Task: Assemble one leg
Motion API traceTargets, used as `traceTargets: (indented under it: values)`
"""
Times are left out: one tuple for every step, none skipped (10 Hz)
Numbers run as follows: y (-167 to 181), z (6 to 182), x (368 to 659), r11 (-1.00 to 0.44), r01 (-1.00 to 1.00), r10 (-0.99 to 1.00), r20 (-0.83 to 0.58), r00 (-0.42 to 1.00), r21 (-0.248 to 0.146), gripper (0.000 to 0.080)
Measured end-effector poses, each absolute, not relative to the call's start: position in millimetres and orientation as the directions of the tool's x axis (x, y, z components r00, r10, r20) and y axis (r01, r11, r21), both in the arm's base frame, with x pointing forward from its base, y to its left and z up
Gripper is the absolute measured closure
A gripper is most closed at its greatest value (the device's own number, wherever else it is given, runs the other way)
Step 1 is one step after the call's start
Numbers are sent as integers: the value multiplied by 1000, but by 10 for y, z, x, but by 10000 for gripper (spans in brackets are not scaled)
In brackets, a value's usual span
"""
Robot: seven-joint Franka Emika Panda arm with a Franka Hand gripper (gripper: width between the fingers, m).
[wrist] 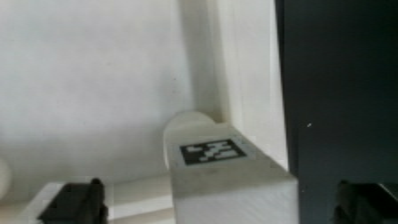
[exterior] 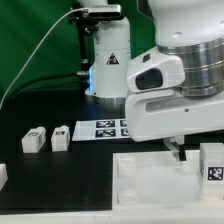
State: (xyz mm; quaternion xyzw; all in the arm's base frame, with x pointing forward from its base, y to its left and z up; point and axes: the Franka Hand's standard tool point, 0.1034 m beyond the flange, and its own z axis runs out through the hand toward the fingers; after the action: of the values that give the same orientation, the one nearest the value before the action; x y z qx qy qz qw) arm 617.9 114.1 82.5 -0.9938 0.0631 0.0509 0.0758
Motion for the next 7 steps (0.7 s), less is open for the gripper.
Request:
traceTargets:
  values:
    - [1114, 806, 6210, -981, -132, -118, -102, 988, -140, 151]
    - [1079, 790, 6241, -981, -132, -122, -78, 989, -141, 151]
    - [1067, 767, 6238, -981, -132, -124, -66, 990, -140, 151]
    - [1072, 768, 6235, -981, -132, -123, -69, 990, -140, 151]
    - [1071, 766, 6235, -981, -132, -123, -68, 990, -140, 151]
    - [1072, 765, 6235, -978, -155, -146, -72, 987, -139, 271]
    - [1072, 765, 6235, -976, -169, -160, -74, 984, -138, 271]
